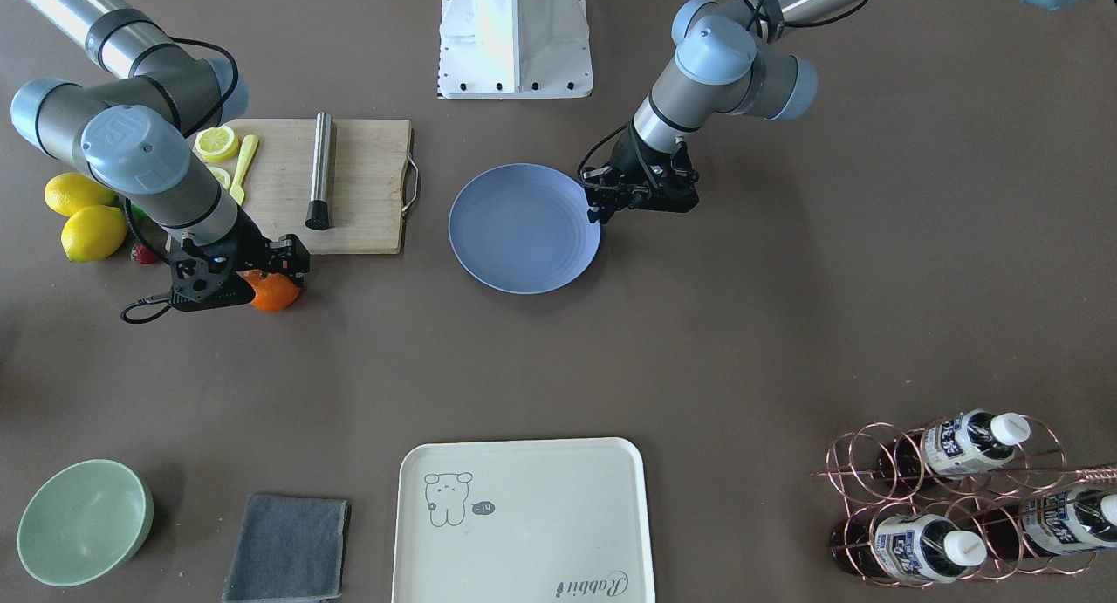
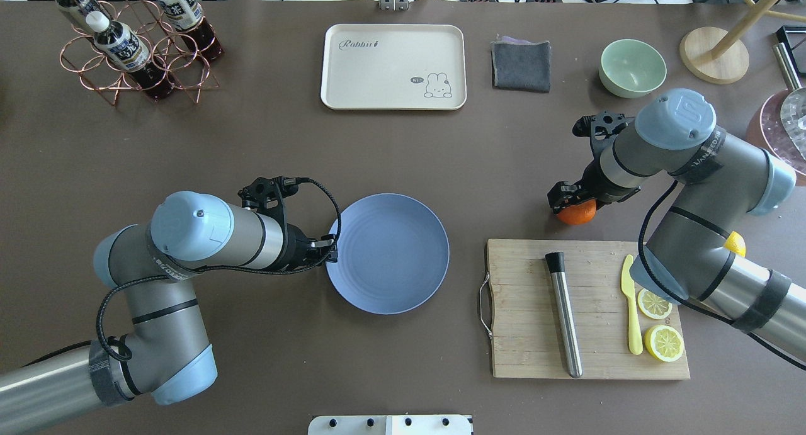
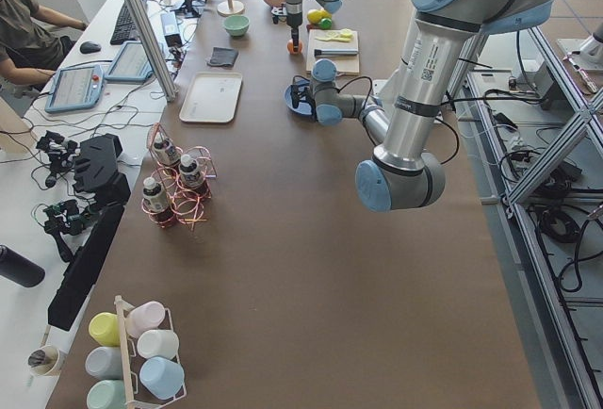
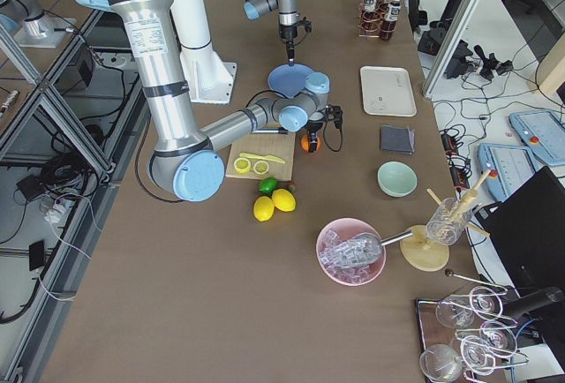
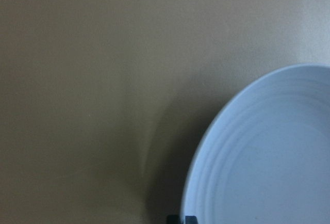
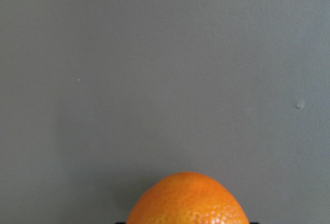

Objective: Pick orange to plate
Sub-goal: 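Carry the tangerine over the blue plate while the left arm withdraws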

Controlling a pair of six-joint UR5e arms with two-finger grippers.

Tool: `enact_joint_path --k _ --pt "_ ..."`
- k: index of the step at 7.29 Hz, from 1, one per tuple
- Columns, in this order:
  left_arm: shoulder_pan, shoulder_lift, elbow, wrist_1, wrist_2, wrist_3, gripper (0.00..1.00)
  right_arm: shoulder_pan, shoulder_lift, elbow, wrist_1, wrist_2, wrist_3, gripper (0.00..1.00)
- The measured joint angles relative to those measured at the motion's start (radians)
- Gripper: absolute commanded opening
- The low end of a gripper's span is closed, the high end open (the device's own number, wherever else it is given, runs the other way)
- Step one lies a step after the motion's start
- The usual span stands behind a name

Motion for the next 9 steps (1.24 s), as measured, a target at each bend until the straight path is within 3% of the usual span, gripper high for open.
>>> enact_joint_path --k 2,3,5,8,9 --pt "-0.027 0.007 -0.01 0.0 -0.013 0.008 0.97 -0.002 0.082 0.029 -0.086 0.001 0.021 0.0" --pt "-0.077 0.026 -0.023 -0.001 -0.052 0.032 0.97 -0.032 0.174 0.042 -0.173 -0.008 0.072 0.0" --pt "-0.209 0.115 -0.064 -0.002 -0.174 0.161 0.97 -0.163 0.32 0.038 -0.24 -0.083 0.233 0.0" --pt "-0.329 0.185 -0.066 -0.001 -0.267 0.314 0.97 -0.324 0.484 -0.083 -0.243 -0.209 0.381 0.0" --pt "-0.336 0.19 -0.065 -0.001 -0.27 0.323 0.97 -0.341 0.503 -0.11 -0.242 -0.231 0.391 0.91"
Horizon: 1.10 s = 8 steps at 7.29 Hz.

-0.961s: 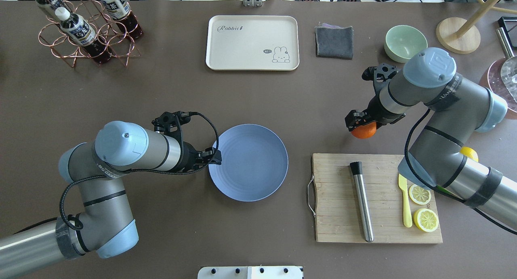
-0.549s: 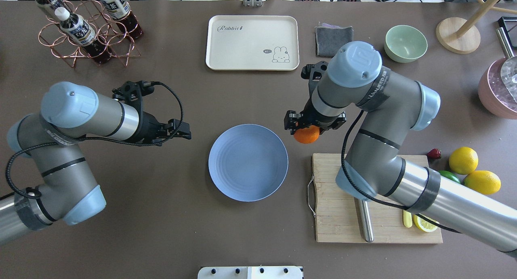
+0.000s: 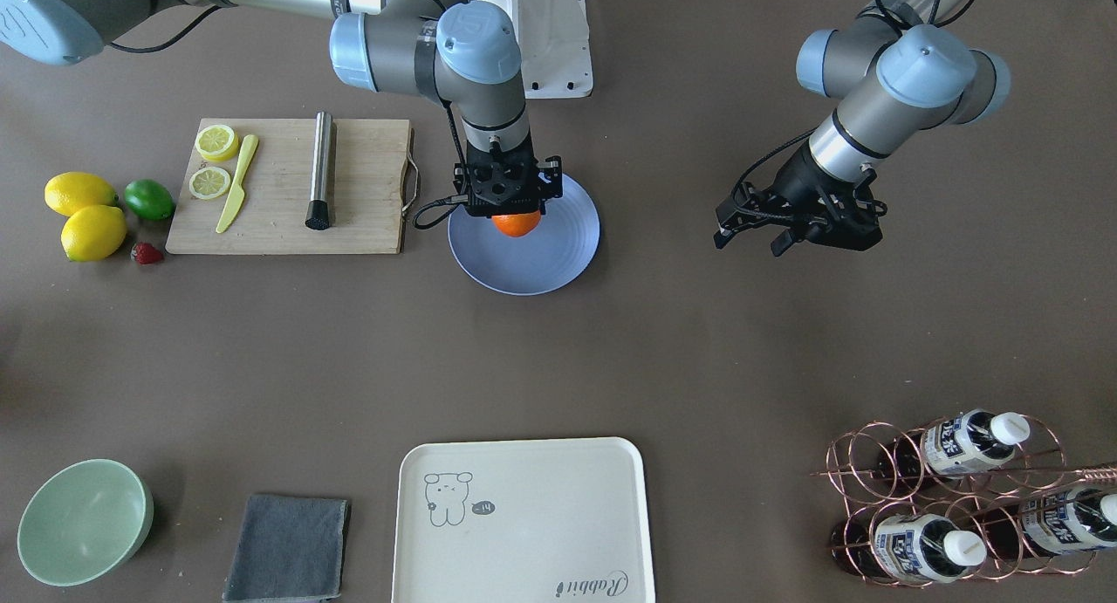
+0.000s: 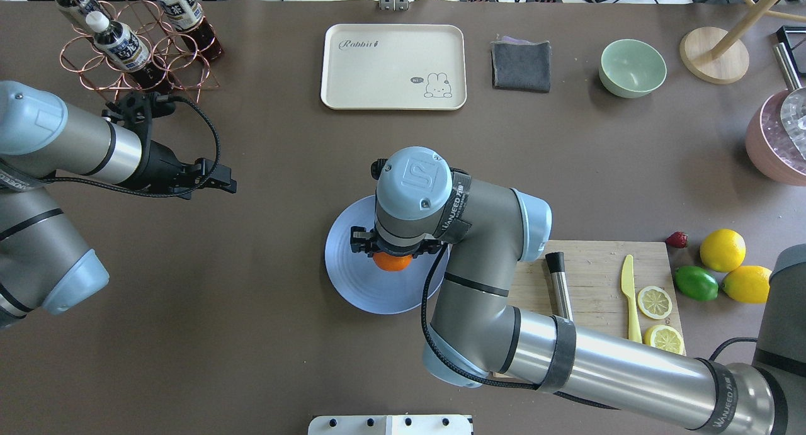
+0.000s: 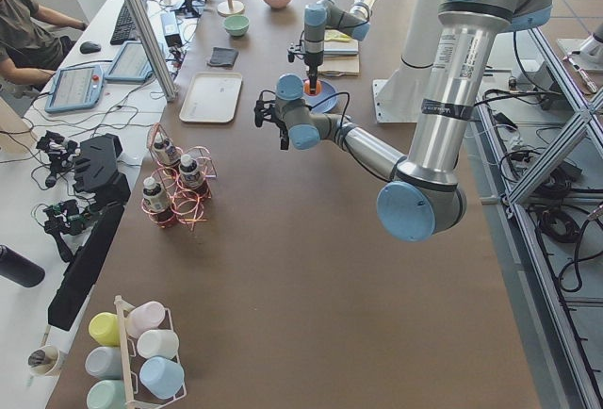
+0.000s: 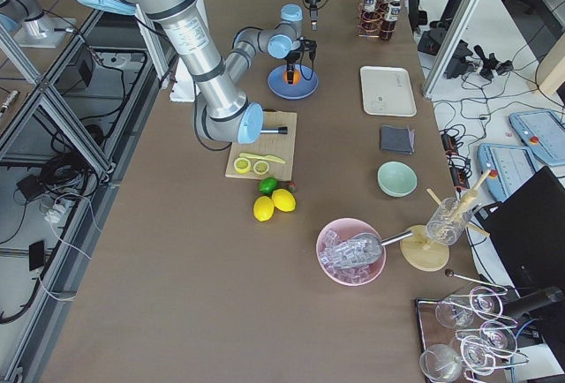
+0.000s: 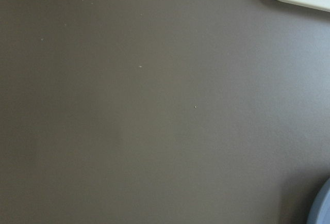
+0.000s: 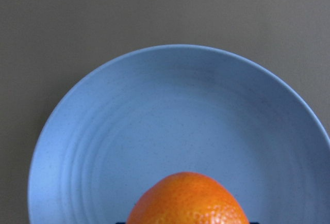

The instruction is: Pick orange to plate

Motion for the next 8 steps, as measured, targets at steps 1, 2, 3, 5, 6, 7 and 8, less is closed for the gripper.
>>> enact_joint_path --k 1,2,3,5,6,7,8 --pt "-0.001 0.002 0.0 0.0 0.0 0.001 0.97 -0.007 0.007 -0.013 0.0 -0.01 0.004 0.99" --pt "0.001 0.003 0.001 0.0 0.003 0.0 0.97 -0.013 0.009 -0.018 0.001 -0.021 0.009 1.0" --pt "0.003 0.003 0.001 0.0 0.005 -0.001 0.97 -0.018 0.009 -0.02 0.002 -0.033 0.016 1.0" --pt "-0.001 0.001 -0.001 0.002 0.002 0.001 0.97 0.008 0.002 0.007 -0.001 -0.018 0.014 1.0" --pt "-0.028 0.014 -0.005 0.004 -0.012 0.016 0.97 0.079 -0.044 0.069 -0.007 0.044 -0.006 1.0" --pt "-0.083 0.055 -0.008 0.007 -0.043 0.078 0.97 0.188 -0.133 0.146 -0.01 0.135 -0.083 1.0" --pt "-0.158 0.11 -0.009 0.021 -0.087 0.191 0.97 0.313 -0.239 0.206 -0.011 0.22 -0.227 1.0"
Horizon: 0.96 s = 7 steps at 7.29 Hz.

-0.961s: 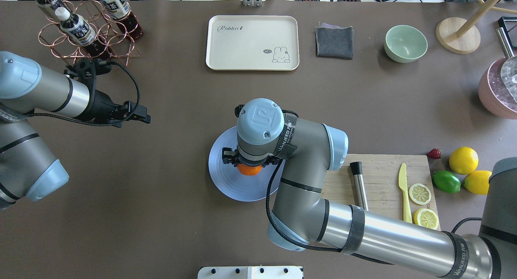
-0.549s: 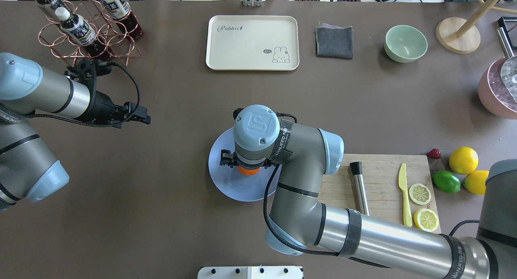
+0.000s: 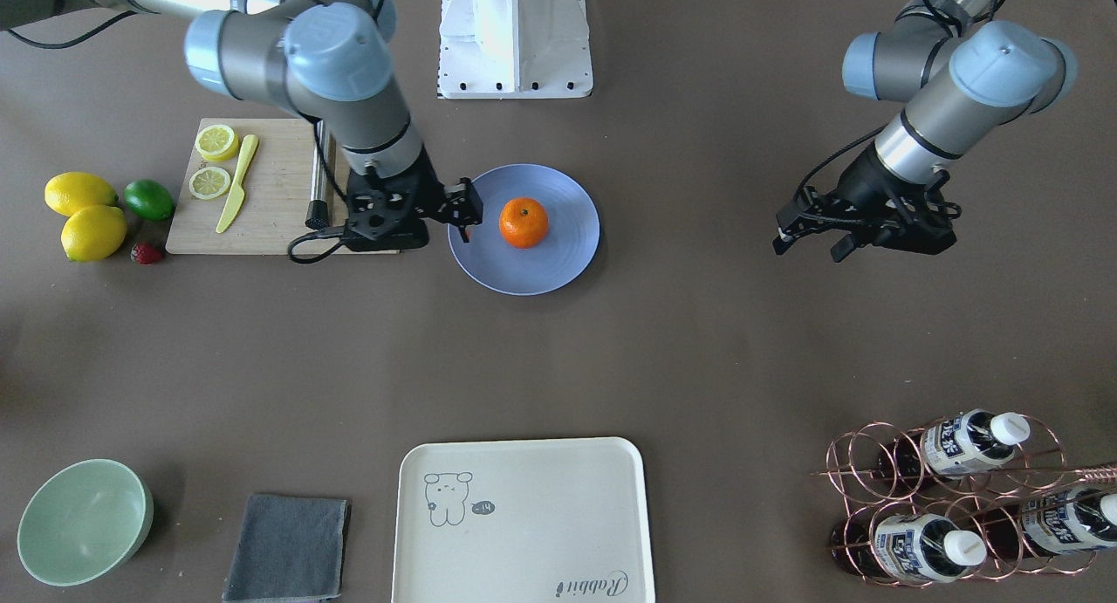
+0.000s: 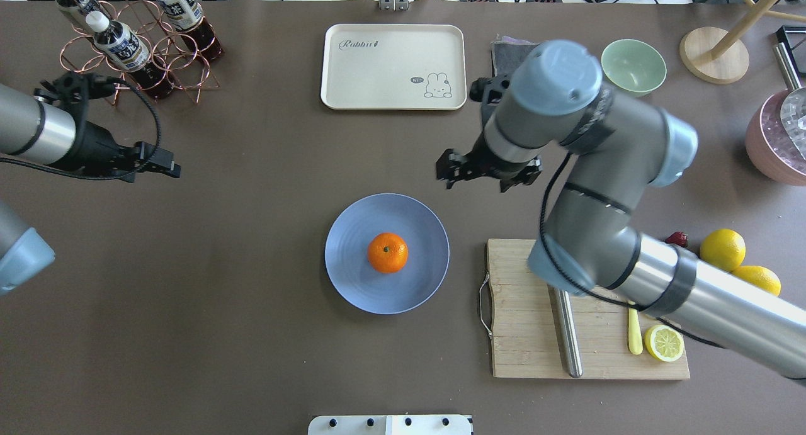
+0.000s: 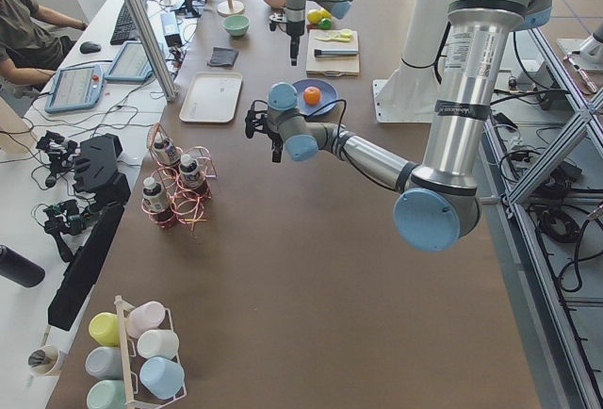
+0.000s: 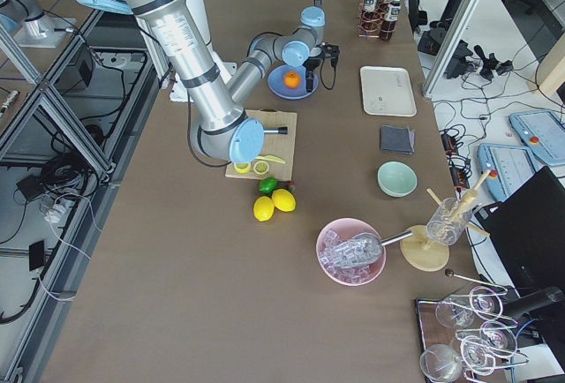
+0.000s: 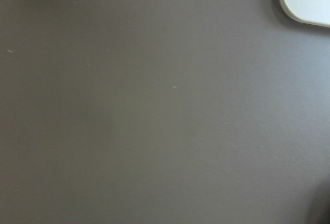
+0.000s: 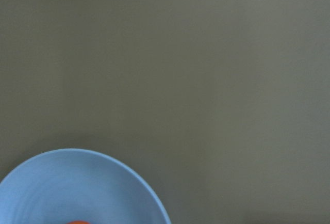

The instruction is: Pick orange to plate

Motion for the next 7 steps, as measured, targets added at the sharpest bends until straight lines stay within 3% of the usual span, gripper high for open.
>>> enact_joint_path --k 2,4,5,7 --pt "-0.193 0.08 0.002 0.107 -0.121 0.263 0.97 0.267 -0.241 0.051 -0.001 0.132 -0.387 1.0" --pt "-0.419 0.143 0.006 0.296 -0.2 0.651 0.97 0.511 -0.448 0.014 -0.001 0.209 -0.831 1.0" --pt "-0.523 0.162 0.007 0.398 -0.209 0.85 0.97 0.612 -0.514 -0.032 -0.002 0.222 -1.01 1.0" --pt "-0.648 0.211 0.006 0.473 -0.212 1.094 0.97 0.752 -0.572 -0.125 0.001 0.229 -1.241 1.0"
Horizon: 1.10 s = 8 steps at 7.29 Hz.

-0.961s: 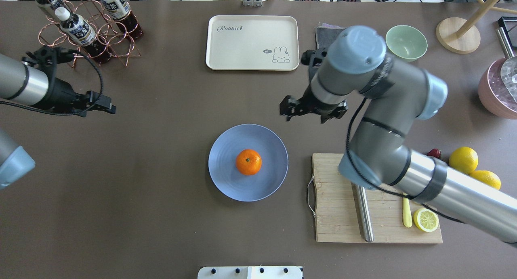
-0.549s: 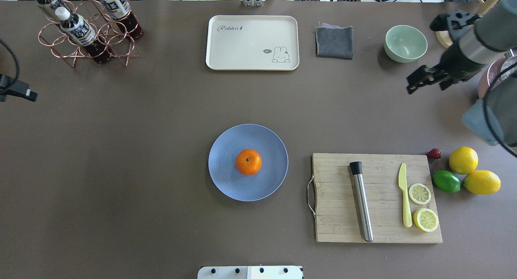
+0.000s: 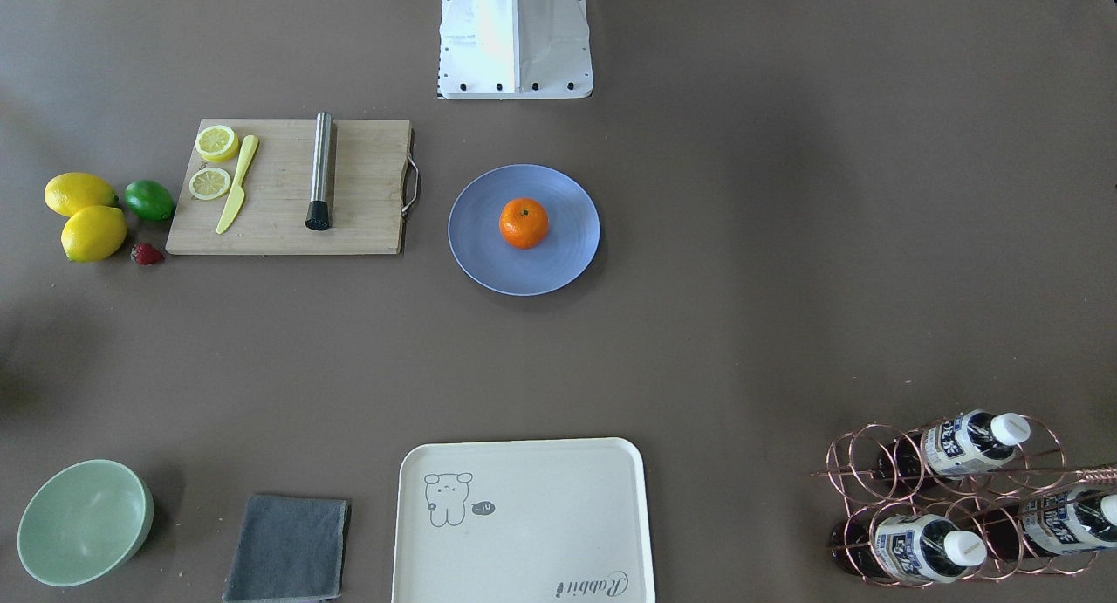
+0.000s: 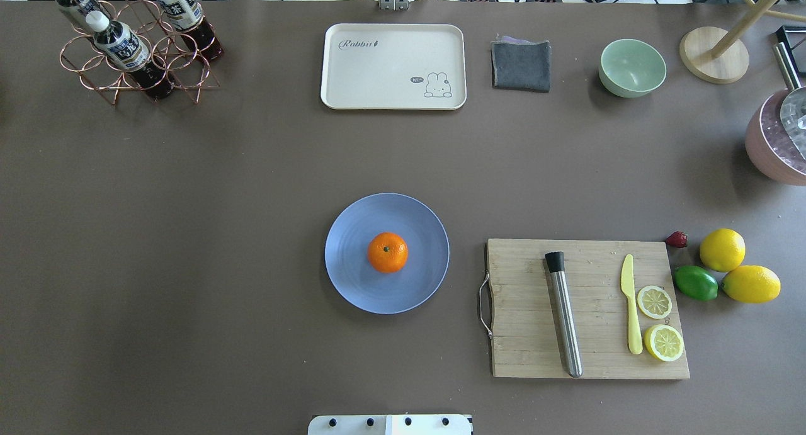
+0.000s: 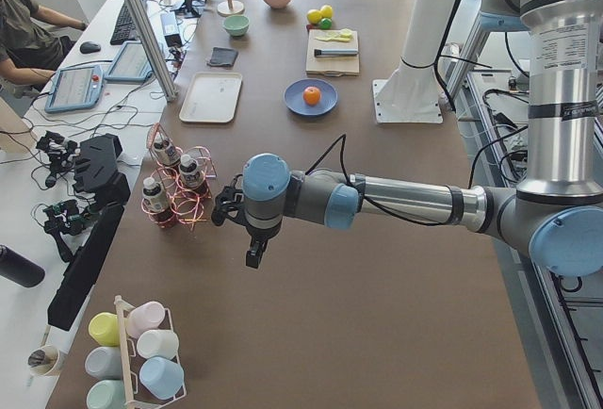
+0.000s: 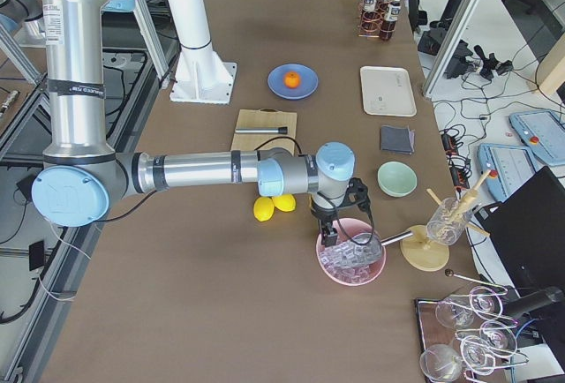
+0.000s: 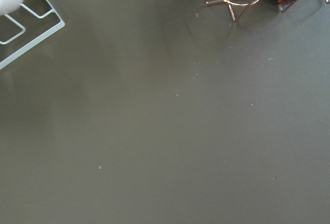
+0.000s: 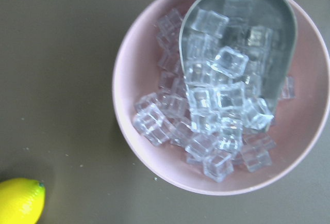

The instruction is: Pick orange to plate

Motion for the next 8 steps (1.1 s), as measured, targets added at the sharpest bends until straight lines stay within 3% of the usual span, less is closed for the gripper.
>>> enact_joint_path --k 2,8 --pt "-0.028 0.018 -0.004 -0.003 0.039 0.05 0.97 0.061 -0.011 -0.035 0.001 0.007 -0.088 1.0" --pt "-0.032 0.055 0.012 -0.022 0.068 0.059 0.97 0.089 -0.011 -0.037 0.004 0.022 -0.102 1.0"
